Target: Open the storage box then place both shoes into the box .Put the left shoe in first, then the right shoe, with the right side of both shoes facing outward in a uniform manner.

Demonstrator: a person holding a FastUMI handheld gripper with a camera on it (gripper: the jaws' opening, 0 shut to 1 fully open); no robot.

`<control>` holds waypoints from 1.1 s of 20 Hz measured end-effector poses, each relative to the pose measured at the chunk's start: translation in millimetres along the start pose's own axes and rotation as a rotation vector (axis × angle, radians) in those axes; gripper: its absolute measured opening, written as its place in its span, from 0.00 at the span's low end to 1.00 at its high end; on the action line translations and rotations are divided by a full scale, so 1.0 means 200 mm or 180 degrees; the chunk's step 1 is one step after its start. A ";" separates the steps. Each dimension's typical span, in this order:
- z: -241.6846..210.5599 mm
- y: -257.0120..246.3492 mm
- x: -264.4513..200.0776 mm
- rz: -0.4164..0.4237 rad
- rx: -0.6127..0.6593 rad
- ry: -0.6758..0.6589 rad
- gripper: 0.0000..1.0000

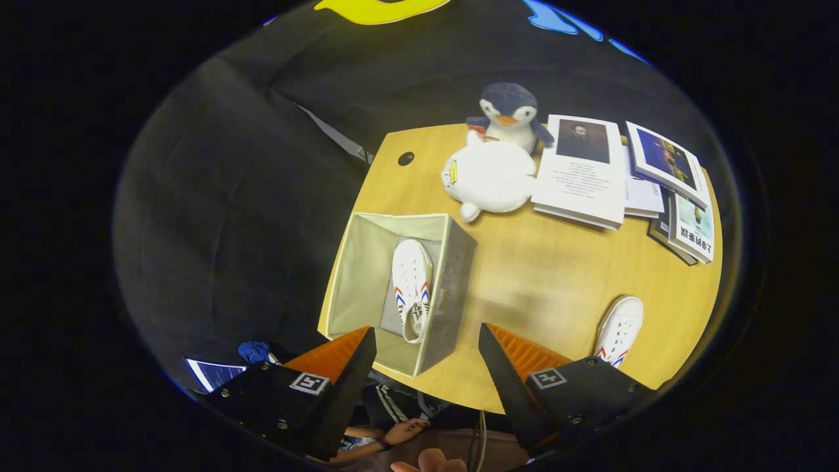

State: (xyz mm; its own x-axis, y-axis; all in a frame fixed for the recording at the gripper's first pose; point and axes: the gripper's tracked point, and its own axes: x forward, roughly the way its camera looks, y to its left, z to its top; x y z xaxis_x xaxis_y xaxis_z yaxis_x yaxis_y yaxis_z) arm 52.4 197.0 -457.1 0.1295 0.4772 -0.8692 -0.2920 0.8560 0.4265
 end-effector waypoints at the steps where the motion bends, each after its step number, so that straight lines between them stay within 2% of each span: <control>1: 0.00 -0.01 0.00 -0.0014 0.0017 -0.0033 0.95; 7: -0.02 -0.08 -0.01 -0.0132 0.0114 -0.0105 0.95; 11: -0.05 -0.16 -0.02 -0.0336 0.0214 -0.0140 0.95; 17: -0.08 -0.19 0.00 -0.0500 0.0539 -0.0216 0.95; 22: -0.16 -0.24 -0.05 -0.0792 0.0851 -0.0063 0.95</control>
State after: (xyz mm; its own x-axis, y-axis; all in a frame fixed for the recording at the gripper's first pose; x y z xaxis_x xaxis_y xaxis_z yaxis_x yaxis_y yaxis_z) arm 34.8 144.6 -477.9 0.1845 0.2495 -0.9506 0.0084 0.9668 0.2553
